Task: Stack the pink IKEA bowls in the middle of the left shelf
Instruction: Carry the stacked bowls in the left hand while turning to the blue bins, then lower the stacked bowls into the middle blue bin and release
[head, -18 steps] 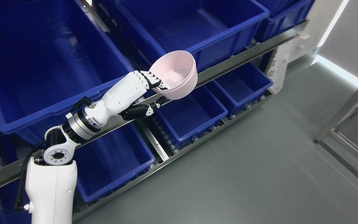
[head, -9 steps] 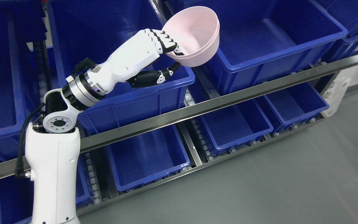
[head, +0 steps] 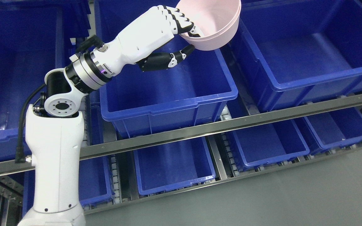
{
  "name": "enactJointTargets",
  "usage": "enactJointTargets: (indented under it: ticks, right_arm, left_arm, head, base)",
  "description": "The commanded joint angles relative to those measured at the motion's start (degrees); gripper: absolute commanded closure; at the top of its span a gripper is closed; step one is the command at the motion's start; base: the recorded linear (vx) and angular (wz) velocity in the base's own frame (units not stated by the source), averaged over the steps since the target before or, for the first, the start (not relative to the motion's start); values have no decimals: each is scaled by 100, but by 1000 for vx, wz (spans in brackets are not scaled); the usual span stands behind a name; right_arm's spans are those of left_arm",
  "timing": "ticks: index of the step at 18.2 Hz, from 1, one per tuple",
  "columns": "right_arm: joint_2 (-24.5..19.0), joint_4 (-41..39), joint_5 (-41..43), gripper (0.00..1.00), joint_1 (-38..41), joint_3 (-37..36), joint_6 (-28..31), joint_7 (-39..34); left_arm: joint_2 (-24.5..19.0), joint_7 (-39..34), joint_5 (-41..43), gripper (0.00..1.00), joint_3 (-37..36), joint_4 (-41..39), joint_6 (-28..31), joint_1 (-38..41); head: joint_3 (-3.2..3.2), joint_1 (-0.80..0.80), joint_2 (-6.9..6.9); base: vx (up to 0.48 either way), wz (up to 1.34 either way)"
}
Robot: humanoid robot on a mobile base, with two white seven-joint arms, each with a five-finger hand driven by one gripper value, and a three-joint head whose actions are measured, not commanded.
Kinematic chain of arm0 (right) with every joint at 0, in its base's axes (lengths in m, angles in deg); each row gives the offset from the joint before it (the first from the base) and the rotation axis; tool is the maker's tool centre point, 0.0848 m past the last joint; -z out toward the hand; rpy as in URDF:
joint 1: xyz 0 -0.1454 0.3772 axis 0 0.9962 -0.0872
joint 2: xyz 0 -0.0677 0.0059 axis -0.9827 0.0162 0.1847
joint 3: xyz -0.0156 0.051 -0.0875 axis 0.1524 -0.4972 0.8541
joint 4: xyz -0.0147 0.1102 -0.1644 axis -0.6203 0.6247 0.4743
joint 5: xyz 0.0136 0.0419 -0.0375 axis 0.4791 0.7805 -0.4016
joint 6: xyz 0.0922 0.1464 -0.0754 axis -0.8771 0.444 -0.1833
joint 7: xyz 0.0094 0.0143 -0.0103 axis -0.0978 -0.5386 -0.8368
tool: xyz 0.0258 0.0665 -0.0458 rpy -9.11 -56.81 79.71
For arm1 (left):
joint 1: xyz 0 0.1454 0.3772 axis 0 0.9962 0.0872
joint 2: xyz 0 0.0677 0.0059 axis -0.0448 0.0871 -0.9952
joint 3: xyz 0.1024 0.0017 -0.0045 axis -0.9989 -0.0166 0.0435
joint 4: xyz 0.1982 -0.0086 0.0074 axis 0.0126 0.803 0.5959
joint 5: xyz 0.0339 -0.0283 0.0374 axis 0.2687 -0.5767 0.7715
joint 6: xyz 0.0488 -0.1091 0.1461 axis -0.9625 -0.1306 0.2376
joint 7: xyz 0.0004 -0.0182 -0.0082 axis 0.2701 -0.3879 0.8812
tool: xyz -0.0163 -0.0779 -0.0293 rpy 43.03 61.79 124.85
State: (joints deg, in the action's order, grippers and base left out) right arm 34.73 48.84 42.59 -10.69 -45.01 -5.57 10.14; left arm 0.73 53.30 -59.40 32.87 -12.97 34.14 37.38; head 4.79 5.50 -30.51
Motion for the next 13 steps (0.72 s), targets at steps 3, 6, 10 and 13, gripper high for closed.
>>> enactJointTargets:
  ticks: [3,6,10,13]
  right_arm:
    - [100,-193,15,0,167,-62,-4,-4]
    - [100,-193,15,0,167,-62,5,-4]
    - [100,-193,15,0,167,-62,-4,-4]
    - [100,-193,15,0,167,-62,5,-4]
  left_arm:
    - [-100,298,323,94,-50,188,1053,-390]
    - [-100,315,876,94,-7,583,1151,-417]
    - [-100,368,1070,94,-76,1189,1151,-478]
    - [-100,622,1229,94,-567,1358,1151,-453]
  head:
    - [0,0,0]
    - [0,0,0]
    - [0,0,0]
    - [0,0,0]
  base:
    - [111,250]
    - [107,157]
    - [108,90]
    - [69,54]
